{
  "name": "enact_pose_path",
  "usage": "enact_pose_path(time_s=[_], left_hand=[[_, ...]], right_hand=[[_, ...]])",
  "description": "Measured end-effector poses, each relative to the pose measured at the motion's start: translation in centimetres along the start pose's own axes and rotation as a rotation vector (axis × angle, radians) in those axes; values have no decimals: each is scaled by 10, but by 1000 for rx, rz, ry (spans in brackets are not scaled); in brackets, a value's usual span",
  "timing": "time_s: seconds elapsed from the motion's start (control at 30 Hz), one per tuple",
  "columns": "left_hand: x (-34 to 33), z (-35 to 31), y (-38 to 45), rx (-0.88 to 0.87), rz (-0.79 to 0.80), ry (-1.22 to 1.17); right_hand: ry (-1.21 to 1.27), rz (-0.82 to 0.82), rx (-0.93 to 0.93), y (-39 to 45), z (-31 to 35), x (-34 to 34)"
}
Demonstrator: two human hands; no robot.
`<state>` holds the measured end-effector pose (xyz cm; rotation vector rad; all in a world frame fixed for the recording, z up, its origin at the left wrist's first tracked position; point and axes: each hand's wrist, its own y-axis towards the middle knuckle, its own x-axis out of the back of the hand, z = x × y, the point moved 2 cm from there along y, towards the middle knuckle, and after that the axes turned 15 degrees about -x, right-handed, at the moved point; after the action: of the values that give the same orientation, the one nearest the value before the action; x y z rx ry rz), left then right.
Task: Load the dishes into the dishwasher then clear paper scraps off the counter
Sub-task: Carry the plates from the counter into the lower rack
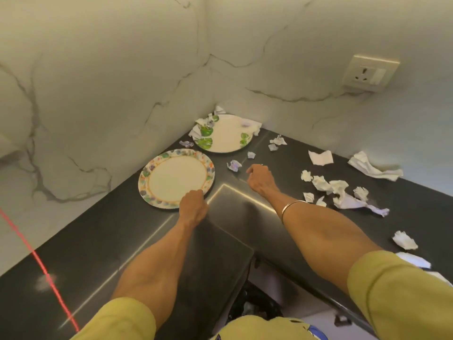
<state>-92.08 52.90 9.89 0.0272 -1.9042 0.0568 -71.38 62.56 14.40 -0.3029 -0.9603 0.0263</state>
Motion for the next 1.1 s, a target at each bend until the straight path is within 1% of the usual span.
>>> enact_pose_path(time_s=[0.07,0.13,0.2,0.23,0.3,0.4,0.47,0.5,0.6,0.67,0.73,0.8,0.87,0.93,0.97,1.0,1.03,1.1], left_hand=[[-1,7,16,-1,44,-33],[-5,13,30,0,133,-51],[-11,18,42,4,199,-22],[-14,20,46,0,206,10],[-20,24,53,-16,174,75],[-30,28,61,-38,52,111],[-37,30,67,-22,-33,118],[-41,31,71,-7,-51,134],[-49,32,83,38,2,179],[-50,34,92,38,-5,211],[-49,37,98,17,-19,233],[-51,39,102,-12,5,239],[-55,41,106,-36,45,271],[-55,40,110,-79,60,374],[-54,41,112,-123,49,442],[-51,42,114,-170,30,496],[-45,41,118,-190,20,509],[-33,35,128,-174,40,471]], right_hand=[[6,28,11,18,17,-1],[26,59,11,38,27,-5],[39,79,4,57,33,-11],[43,86,5,66,36,-13],[54,100,-16,86,42,-17],[175,128,-146,122,50,-29],[262,152,-224,148,57,-41],[302,166,-274,160,61,-47],[521,244,-472,201,69,-71],[658,300,-544,226,79,-82],[736,331,-602,253,85,-95],[737,292,-661,260,93,-97],[664,215,-686,257,100,-97],[579,128,-679,251,102,-96],[597,138,-679,249,103,-94],[673,166,-673,251,103,-95],[800,228,-671,252,104,-92],[1095,394,-698,258,106,-86]])
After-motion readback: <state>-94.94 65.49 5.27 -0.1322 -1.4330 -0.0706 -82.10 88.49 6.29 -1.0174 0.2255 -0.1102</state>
